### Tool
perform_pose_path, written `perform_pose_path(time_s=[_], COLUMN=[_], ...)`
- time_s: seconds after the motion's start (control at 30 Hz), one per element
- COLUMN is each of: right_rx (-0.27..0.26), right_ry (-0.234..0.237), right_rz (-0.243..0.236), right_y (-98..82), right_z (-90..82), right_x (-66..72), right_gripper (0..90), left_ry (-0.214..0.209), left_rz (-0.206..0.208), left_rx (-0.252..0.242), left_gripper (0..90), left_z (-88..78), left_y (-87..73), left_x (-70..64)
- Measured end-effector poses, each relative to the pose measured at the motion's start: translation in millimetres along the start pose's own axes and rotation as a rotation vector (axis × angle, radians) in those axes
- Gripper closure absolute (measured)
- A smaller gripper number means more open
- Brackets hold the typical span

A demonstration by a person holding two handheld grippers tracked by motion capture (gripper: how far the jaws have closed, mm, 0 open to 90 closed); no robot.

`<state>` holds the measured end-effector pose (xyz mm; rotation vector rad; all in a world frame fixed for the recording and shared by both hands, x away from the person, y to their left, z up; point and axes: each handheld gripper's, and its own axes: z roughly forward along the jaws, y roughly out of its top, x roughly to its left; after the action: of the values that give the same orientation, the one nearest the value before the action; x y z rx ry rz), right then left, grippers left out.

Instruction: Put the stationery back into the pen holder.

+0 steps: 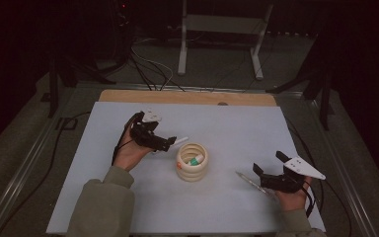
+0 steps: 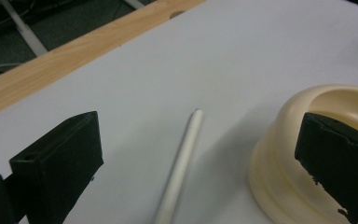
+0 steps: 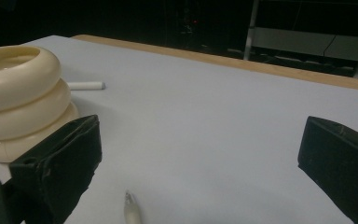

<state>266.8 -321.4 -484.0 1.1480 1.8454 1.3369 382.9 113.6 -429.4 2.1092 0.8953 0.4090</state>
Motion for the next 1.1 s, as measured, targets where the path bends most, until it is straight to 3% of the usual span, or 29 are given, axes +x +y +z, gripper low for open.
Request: perform_pose_path(time_s=[0.6,1.1], right_rx=[0.006,0.003], right_ry=[0.002,0.002], right_rz=[-0.003,0.0], right_y=[-0.3,-0.2], right_z=[1.3,1.2], right_x=[0.1,-0.4], right_gripper=[0.0,0.0], left_ry=[-0.014,-0.042], left_rz=[-0.034,-0.053], left_rx=[0.074,0.199], left_gripper=[1.8,3.8], left_z=[26.1,49.6], left_y=[-9.2,-15.4], left_x=[18.0,25.3])
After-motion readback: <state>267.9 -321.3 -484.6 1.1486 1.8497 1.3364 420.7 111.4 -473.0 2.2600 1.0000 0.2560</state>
